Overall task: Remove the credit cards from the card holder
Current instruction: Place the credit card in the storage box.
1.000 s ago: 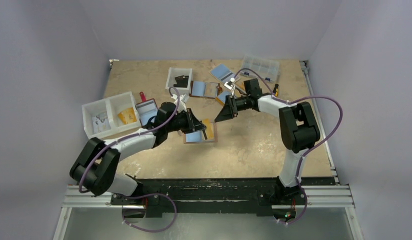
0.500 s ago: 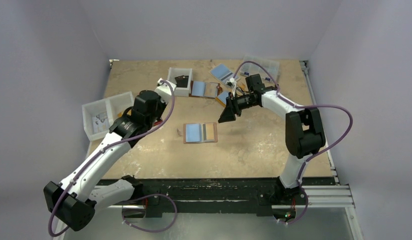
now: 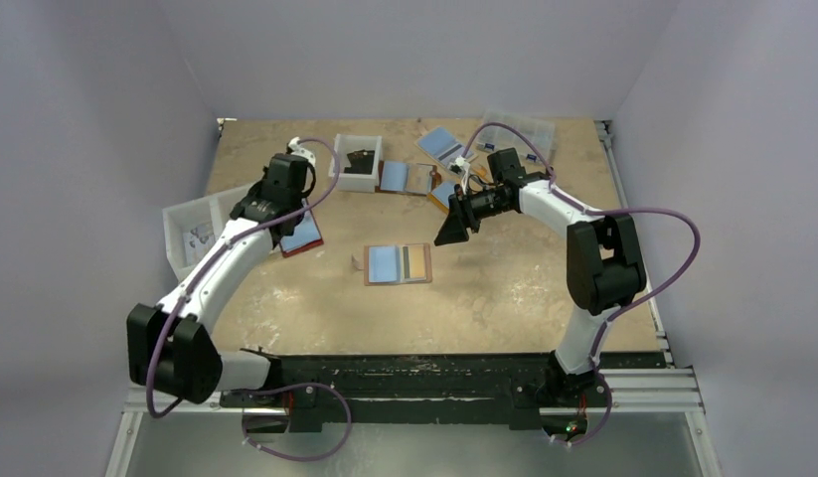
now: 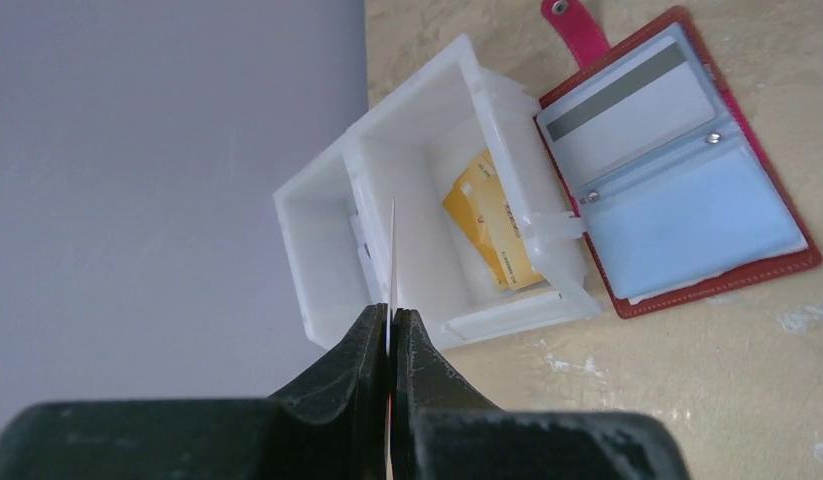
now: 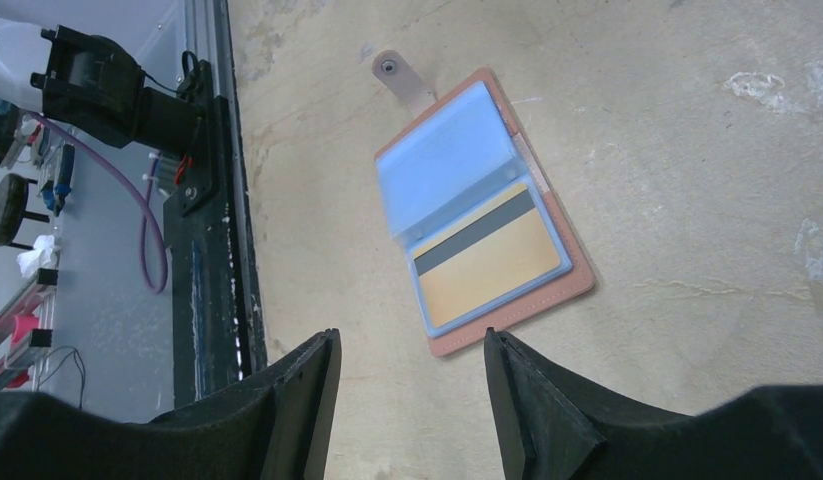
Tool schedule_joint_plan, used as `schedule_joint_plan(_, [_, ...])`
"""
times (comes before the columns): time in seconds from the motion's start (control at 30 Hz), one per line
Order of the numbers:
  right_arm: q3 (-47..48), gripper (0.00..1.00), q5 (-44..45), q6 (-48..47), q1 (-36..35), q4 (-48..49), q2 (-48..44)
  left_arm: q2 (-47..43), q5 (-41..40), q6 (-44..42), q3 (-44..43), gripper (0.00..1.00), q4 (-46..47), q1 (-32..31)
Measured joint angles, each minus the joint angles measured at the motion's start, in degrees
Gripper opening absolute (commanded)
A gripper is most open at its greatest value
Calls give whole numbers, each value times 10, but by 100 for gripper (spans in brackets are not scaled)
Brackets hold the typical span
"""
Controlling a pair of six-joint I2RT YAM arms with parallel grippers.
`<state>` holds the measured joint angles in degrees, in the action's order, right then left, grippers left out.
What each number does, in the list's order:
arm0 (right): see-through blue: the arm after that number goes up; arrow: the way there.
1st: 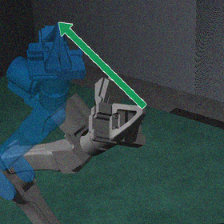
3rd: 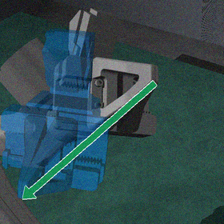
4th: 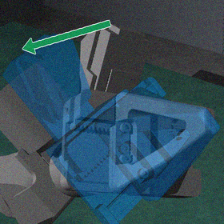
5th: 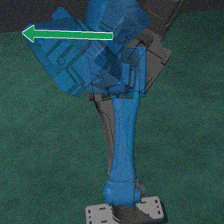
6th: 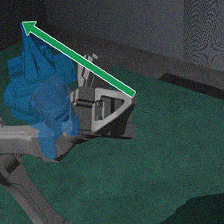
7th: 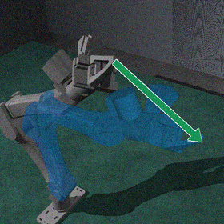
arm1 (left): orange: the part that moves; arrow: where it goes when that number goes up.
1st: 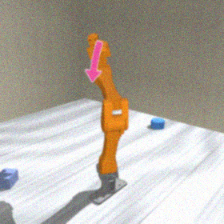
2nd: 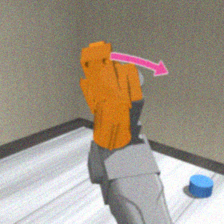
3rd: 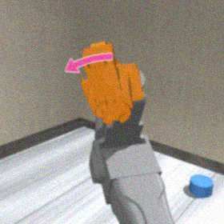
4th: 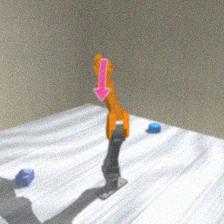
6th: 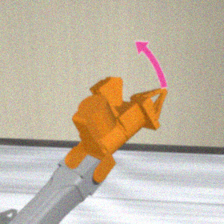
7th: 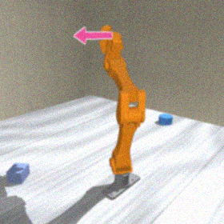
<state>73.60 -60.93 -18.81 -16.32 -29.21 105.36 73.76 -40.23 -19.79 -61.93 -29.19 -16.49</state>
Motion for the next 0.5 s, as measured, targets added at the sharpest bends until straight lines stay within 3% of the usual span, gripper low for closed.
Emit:
schedule_joint_plan(0.37, [-4,62,0,-3,1,0,0,221,-40,226,-123,0,-69,125])
schedule_joint_plan(0.5, [-8,62,0,-3,3,0,0,293,-35,288,-151,0,-87,139])
